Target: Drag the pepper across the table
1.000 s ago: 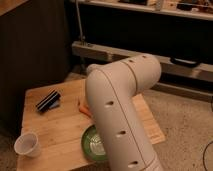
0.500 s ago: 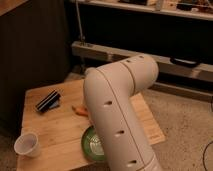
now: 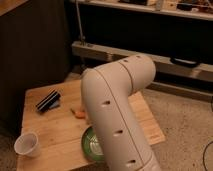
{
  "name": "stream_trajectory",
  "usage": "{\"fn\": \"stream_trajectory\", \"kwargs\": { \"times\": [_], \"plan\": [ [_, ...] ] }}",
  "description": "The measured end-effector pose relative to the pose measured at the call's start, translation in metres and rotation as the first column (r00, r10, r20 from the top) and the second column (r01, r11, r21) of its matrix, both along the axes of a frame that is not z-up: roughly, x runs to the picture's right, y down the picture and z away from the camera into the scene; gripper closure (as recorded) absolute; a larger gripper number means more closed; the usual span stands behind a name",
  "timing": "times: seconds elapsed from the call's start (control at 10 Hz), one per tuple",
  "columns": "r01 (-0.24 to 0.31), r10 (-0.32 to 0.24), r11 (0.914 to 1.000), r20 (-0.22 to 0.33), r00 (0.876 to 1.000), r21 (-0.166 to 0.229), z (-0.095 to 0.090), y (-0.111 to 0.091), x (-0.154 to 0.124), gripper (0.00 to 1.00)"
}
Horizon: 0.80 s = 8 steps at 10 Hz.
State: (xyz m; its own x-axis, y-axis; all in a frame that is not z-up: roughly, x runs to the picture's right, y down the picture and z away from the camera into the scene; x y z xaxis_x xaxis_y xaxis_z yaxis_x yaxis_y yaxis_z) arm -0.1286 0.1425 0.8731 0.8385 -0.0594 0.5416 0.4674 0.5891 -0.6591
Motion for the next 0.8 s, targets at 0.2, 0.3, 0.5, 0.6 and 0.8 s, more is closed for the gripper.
{"fn": "stream_trajectory", "kwargs": {
  "times": [0.2, 0.3, 0.5, 0.6, 0.8],
  "plan": [
    [0.003, -0.003, 1.0000, 0.008, 1.000, 0.004, -0.003, 0.000, -0.003, 0.66],
    [0.006, -0.006, 1.0000, 0.013, 1.000, 0.004, -0.004, 0.001, -0.005, 0.66],
    [0.018, -0.018, 0.9998, 0.031, 0.999, 0.005, -0.006, 0.003, -0.010, 0.65],
    [0.025, -0.025, 0.9997, 0.044, 0.999, 0.008, -0.009, 0.003, -0.011, 0.60],
    [0.033, -0.034, 0.9992, 0.069, 0.997, 0.021, -0.015, 0.003, -0.012, 0.41]
  ]
}}
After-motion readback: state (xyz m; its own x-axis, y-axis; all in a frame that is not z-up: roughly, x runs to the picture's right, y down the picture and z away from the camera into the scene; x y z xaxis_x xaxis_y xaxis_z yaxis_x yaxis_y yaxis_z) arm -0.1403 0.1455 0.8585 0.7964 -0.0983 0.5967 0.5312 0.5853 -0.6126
